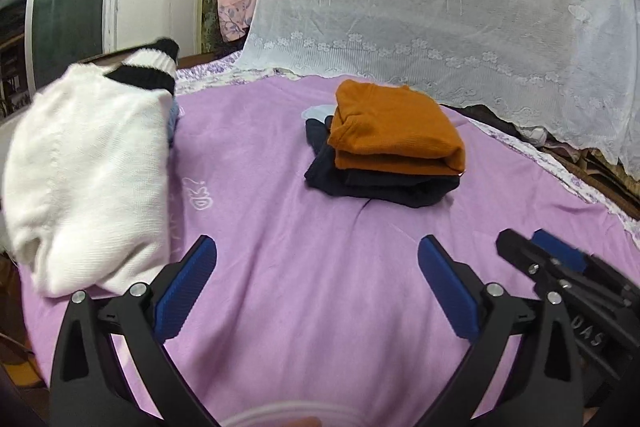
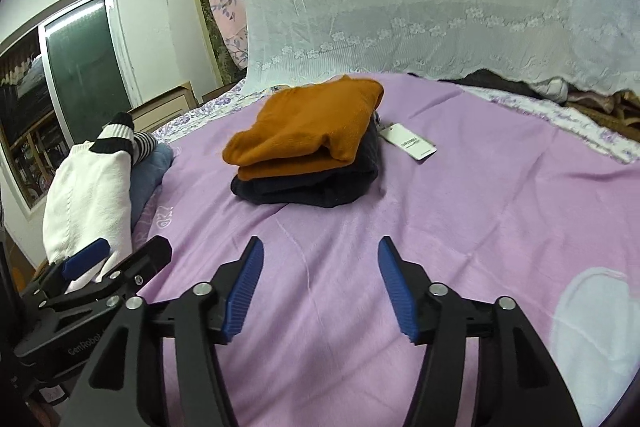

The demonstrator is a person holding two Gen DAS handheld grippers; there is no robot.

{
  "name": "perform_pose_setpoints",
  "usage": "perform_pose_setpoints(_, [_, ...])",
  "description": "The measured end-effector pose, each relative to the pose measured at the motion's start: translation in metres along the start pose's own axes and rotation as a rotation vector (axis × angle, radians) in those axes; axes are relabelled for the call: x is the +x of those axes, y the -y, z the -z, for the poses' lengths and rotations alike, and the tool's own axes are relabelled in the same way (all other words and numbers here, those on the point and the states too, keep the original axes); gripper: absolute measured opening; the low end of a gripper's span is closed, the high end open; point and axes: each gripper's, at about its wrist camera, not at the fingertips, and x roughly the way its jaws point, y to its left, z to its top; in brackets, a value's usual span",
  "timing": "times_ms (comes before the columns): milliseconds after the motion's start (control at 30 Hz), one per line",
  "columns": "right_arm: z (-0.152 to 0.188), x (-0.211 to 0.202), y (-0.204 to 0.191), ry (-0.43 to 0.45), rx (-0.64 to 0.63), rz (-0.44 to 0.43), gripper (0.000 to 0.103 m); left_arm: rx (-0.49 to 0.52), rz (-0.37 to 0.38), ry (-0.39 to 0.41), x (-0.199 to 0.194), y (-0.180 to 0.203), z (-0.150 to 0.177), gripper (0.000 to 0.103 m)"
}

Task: Fold small clothes

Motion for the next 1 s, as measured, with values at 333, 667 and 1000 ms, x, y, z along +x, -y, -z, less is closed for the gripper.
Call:
perform_pose_setpoints(333, [-0.017,-0.062,0.000,0.076,-0.019,0.019,0.090,0.067,-0.058,0.049,-0.048,0.019,-0.016,0.099])
perform_pose_setpoints(667, [-0.027,-0.094,-0.015,0.124,-0.038,0.115,0.100,0.051,-0.048,0.024,-0.059,0.010,-0.027,0.099])
perform_pose_setpoints(1000, [-0.035,-0.074,-0.042,0.030,-0.006,0.083,0.100,-0.035,-0.087,0.020,-0.065,-0.022,-0.044,0.099])
